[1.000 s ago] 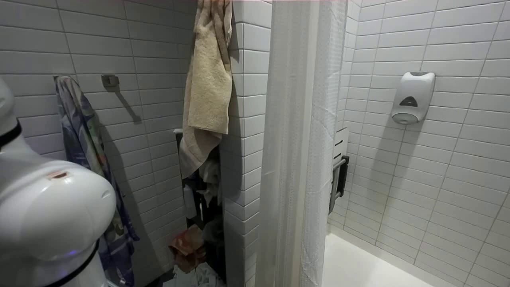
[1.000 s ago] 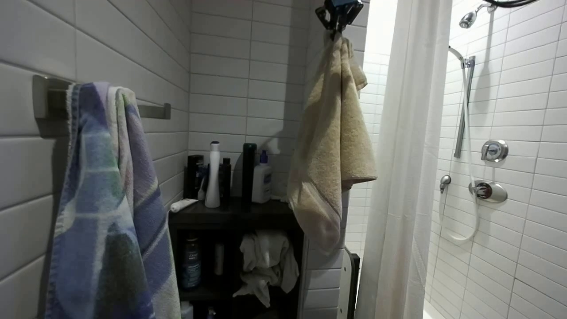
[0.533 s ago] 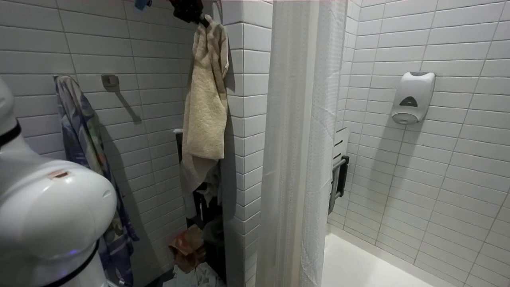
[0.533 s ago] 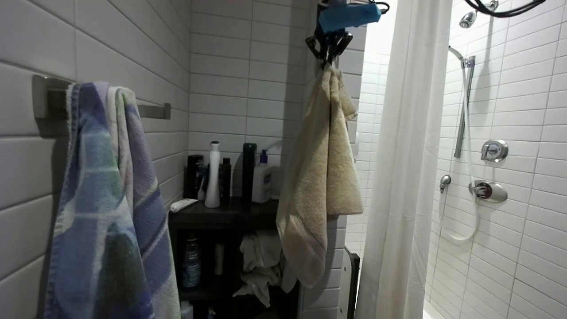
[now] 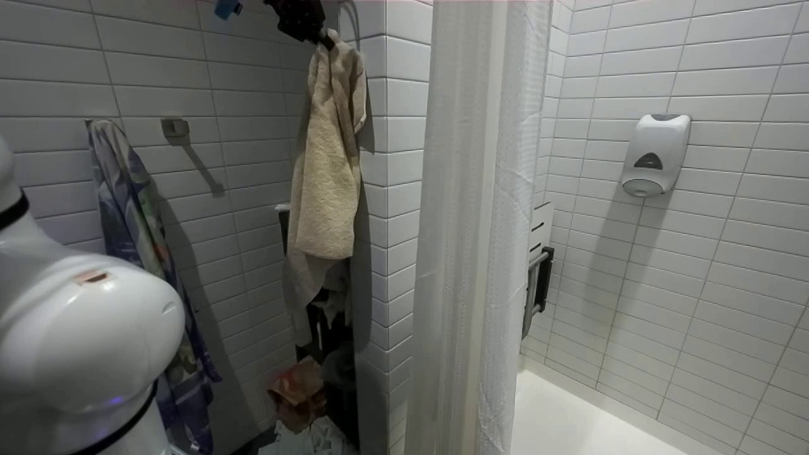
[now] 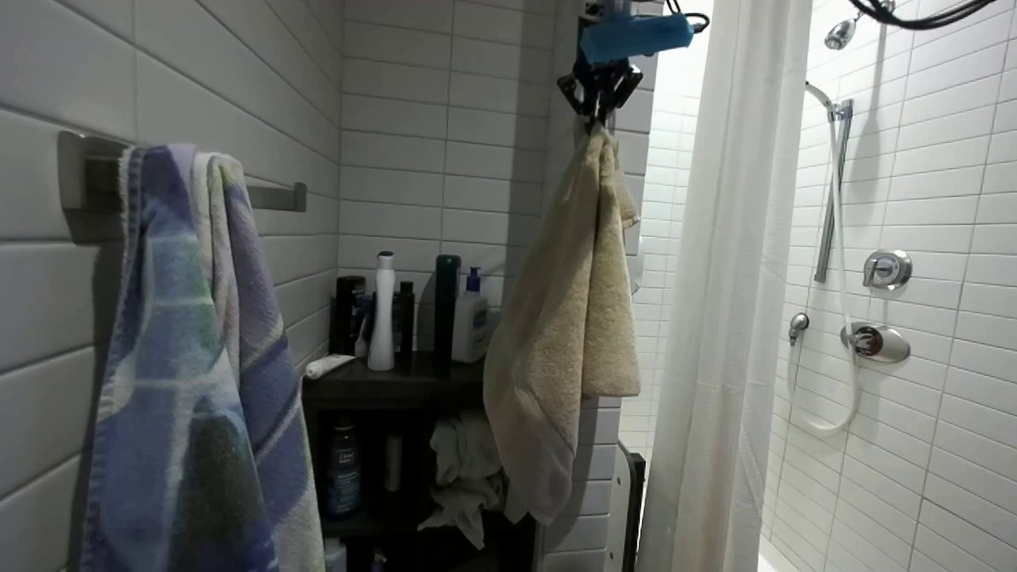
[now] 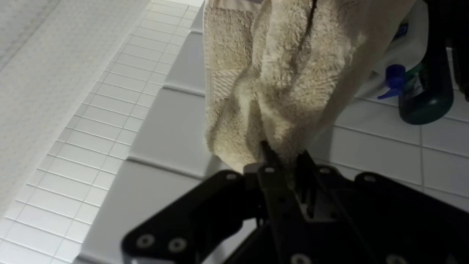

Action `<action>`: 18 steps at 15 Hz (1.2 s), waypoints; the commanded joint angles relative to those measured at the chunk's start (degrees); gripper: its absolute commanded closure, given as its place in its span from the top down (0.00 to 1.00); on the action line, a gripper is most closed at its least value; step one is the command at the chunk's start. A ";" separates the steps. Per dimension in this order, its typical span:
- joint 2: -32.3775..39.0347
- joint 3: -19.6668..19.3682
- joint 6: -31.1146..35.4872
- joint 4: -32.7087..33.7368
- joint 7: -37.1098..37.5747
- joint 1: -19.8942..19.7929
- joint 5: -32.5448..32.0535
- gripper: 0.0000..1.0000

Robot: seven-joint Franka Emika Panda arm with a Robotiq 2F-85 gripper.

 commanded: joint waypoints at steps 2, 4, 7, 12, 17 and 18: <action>-2.55 -0.57 -1.72 5.53 -2.91 -2.06 -3.81 0.04; -2.32 -0.15 -2.26 9.28 -4.36 -2.70 -6.11 0.04; -1.67 0.44 -2.26 14.57 -6.75 -2.83 -9.37 0.04; -1.19 0.03 -2.84 17.89 -9.01 -2.54 -8.34 0.04; -0.21 0.20 -7.44 20.43 -10.00 -2.01 -4.06 0.04; 0.03 0.29 -8.42 21.01 -10.26 -2.00 -3.17 0.04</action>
